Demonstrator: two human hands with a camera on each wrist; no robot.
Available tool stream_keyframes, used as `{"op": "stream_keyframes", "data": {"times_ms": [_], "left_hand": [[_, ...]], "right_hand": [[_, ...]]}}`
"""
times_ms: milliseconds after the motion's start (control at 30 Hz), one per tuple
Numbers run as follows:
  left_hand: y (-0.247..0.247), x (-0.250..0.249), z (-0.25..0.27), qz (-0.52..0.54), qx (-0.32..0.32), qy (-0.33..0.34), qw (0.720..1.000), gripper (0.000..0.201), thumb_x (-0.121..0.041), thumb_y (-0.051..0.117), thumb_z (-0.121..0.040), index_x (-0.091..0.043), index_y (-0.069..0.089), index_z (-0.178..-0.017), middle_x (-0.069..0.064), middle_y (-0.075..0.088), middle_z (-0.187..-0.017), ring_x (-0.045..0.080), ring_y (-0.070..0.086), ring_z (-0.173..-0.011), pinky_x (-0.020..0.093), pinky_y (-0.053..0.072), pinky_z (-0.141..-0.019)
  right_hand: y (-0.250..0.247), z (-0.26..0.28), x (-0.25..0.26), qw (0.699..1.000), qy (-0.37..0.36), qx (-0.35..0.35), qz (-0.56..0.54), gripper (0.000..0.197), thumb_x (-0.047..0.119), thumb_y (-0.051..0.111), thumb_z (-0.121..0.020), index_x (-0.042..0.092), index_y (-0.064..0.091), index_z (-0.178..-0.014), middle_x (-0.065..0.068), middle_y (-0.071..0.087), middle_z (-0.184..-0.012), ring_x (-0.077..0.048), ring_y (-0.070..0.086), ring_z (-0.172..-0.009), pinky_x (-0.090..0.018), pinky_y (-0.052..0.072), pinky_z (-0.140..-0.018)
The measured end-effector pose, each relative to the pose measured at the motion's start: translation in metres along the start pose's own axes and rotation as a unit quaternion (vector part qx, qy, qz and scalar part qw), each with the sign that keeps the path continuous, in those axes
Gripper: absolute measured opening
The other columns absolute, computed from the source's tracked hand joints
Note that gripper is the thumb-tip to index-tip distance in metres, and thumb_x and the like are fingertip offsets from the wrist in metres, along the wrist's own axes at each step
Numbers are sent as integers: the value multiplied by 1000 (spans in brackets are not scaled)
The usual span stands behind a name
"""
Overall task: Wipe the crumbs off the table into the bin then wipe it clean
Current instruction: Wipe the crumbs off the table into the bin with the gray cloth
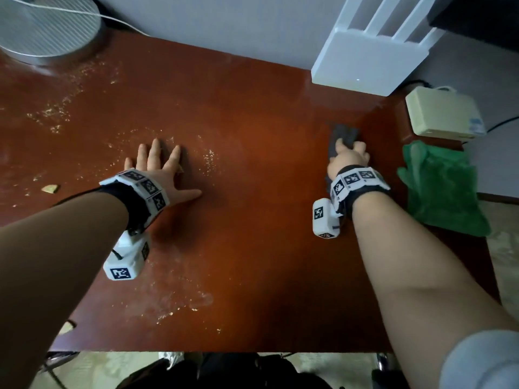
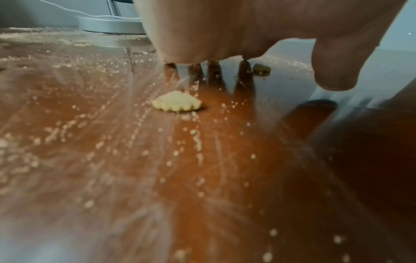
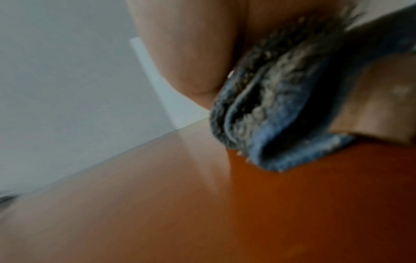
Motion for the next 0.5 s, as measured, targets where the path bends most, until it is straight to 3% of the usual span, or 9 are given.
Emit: {"op": "stream_keyframes", "data": {"times_ms": [100, 167, 233, 300, 367, 400, 500], "left_hand": [[-2, -4, -2, -2, 9, -8, 1000, 106, -77, 48, -72, -36, -16, -146, 1, -27, -153, 27, -19, -142, 48, -3, -115], [-3, -4, -5, -16, 11, -7, 1000, 109, -78, 49, -71, -36, -18, -145, 1, -29, -153, 27, -20, -142, 48, -3, -115], [0, -2, -7, -32, 14, -1, 999, 111, -79, 49, -69, -37, -22, -144, 1, -32, -151, 27, -22, -142, 48, -5, -115], [4, 0, -8, -38, 13, 4, 999, 111, -81, 46, -69, -37, -25, -142, 1, -35, -150, 27, -25, -141, 48, -8, -114], [8, 1, -11, -35, 13, 7, 999, 111, -81, 44, -69, -37, -28, -141, 1, -37, -148, 27, -27, -140, 49, -11, -113], [8, 1, -12, -36, 14, 7, 999, 112, -82, 44, -69, -36, -29, -140, 2, -38, -148, 27, -28, -139, 49, -12, -113], [10, 2, -15, -43, 23, 5, 999, 112, -82, 42, -69, -36, -31, -140, 2, -39, -147, 28, -29, -139, 50, -11, -113]], "right_hand": [[19, 17, 62, 982, -174, 61, -35, 44, 19, 45, -96, 22, 41, -139, -6, 30, -143, -28, 36, -128, -30, 36, -99], [18, 15, 84, 968, -214, 92, -92, 39, 21, 48, -95, 14, 47, -134, -7, 41, -136, -25, 47, -121, -26, 39, -94], [-1, -4, 82, 976, -190, 33, -106, 40, 16, 46, -95, 15, 48, -135, -10, 37, -139, -27, 44, -124, -24, 32, -103], [-22, -37, 57, 990, -86, -31, -107, 46, 14, 44, -95, 19, 40, -140, -13, 29, -144, -32, 38, -129, -34, 29, -111], [-27, -58, 36, 999, 24, -13, -24, 54, 20, 42, -95, 22, 25, -147, -16, 21, -146, -36, 30, -133, -48, 28, -110], [-27, -64, 35, 999, 46, 0, 21, 57, 21, 42, -95, 24, 20, -148, -16, 18, -147, -37, 26, -134, -51, 28, -110], [-19, -64, 71, 999, -11, 0, 43, 60, 21, 43, -94, 28, 18, -148, -12, 15, -149, -34, 23, -135, -52, 27, -108]]}}
Point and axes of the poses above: each hand's wrist, its own z-axis away from the middle knuckle, its own y-axis out of the palm, x = y × z, the point moved 6 cm from there along -z, towards the middle knuckle
